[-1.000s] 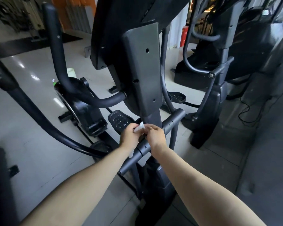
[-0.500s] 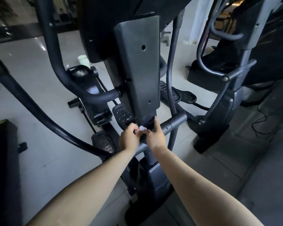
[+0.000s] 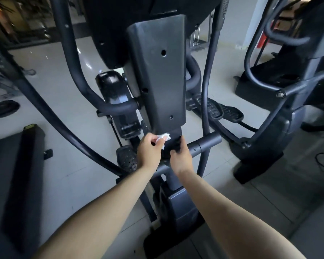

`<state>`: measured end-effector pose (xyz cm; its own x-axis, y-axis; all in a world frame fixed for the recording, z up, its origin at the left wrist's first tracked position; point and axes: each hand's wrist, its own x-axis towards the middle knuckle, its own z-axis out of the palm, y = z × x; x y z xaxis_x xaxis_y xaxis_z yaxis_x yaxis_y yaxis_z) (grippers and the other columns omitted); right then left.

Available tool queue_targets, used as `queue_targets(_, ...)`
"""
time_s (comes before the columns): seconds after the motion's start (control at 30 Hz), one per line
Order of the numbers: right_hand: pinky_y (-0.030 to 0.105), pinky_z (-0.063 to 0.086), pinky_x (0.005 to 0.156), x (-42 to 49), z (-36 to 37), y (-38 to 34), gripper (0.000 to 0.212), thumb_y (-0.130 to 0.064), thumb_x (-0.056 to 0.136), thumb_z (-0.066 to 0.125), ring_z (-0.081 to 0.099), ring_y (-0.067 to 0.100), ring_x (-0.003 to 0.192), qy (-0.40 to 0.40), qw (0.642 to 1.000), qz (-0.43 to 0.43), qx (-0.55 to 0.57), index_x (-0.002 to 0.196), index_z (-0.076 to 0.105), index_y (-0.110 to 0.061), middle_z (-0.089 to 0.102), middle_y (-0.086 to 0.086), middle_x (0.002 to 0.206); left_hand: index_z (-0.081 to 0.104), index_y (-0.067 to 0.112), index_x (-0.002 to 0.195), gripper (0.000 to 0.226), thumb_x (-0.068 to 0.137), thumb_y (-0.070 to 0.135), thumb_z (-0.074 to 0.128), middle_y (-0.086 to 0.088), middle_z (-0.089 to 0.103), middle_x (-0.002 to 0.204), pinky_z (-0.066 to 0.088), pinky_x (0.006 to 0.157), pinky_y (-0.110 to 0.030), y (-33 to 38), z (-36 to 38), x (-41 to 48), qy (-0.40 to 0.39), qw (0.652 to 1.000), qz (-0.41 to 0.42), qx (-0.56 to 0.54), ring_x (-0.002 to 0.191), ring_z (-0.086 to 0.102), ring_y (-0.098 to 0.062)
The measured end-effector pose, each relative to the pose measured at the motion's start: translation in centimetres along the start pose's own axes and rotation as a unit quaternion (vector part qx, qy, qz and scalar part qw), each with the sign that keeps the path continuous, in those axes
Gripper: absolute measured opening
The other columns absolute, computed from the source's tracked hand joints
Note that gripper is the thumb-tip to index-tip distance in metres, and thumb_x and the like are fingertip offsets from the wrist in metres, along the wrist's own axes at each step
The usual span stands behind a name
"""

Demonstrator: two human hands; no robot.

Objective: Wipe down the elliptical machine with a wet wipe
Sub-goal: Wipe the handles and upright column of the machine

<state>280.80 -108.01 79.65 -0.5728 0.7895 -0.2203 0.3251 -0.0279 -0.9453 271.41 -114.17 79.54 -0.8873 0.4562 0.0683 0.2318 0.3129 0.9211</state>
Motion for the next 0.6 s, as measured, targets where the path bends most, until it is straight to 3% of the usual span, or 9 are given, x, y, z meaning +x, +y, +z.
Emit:
queue_targets(0.1,0.025,0.045,0.093,0.4,-0.8,0.7,0.076,-0.003,0.094,0.041,0.059,0.018,0.114,-0.015,1.0,-0.001,-0.002,0.157,0.025,-0.043,0.062,-0.005,0.134,0.06,0.024,0.08,0.031,0.087,0.052,0.072,0.015,0.07,0.073,0.044,0.063,-0.023,0.8,0.6,-0.2,0.019,0.999,-0.037,-0.015,0.074,0.065,-0.007)
queue_targets(0.2,0.011,0.043,0.067,0.8,-2.0,1.1,0.076,0.0,0.095,0.039,0.061,0.013,0.091,-0.037,0.999,0.002,-0.017,0.157,0.025,-0.042,0.065,-0.003,0.123,0.061,0.019,0.081,0.032,0.087,0.049,0.074,0.019,0.071,0.072,0.047,0.065,-0.026,0.0,0.9,-0.7,0.009,0.998,-0.059,0.005,0.075,0.066,-0.011)
queue_targets(0.27,0.005,0.041,0.059,1.1,-2.2,1.4,0.076,0.0,0.095,0.039,0.061,0.014,0.091,-0.046,0.999,0.007,-0.022,0.159,0.024,-0.038,0.066,0.0,0.125,0.059,0.016,0.079,0.036,0.083,0.047,0.077,0.019,0.071,0.068,0.049,0.068,-0.032,-0.7,1.3,-1.1,-0.009,0.996,-0.09,0.011,0.074,0.066,-0.015)
queue_targets(0.4,0.017,0.044,0.071,1.2,-2.4,1.7,0.075,-0.002,0.097,0.039,0.06,0.02,0.102,-0.066,0.997,0.024,-0.021,0.161,0.02,-0.036,0.065,0.002,0.128,0.056,0.014,0.076,0.04,0.082,0.047,0.079,0.023,0.065,0.059,0.04,0.06,-0.029,-0.6,1.6,-1.9,-0.016,0.992,-0.122,0.028,0.069,0.059,-0.013)
queue_targets(0.5,0.02,0.044,0.076,1.4,-2.8,1.6,0.074,-0.004,0.098,0.041,0.058,0.019,0.104,-0.075,0.996,0.03,-0.022,0.16,0.02,-0.038,0.062,-0.003,0.132,0.062,0.013,0.083,0.036,0.088,0.047,0.072,0.014,0.071,0.071,0.041,0.055,-0.027,1.0,1.4,-2.0,0.029,0.995,-0.094,-0.003,0.067,0.061,-0.013)
queue_targets(0.6,0.023,0.044,0.087,1.6,-2.9,1.8,0.076,-0.004,0.096,0.043,0.06,0.019,0.111,-0.085,0.996,0.032,-0.014,0.159,0.022,-0.042,0.061,-0.007,0.137,0.065,0.017,0.086,0.032,0.087,0.048,0.073,0.017,0.075,0.077,0.044,0.062,-0.024,2.7,1.6,-1.5,0.062,0.993,-0.092,-0.049,0.072,0.065,-0.001)
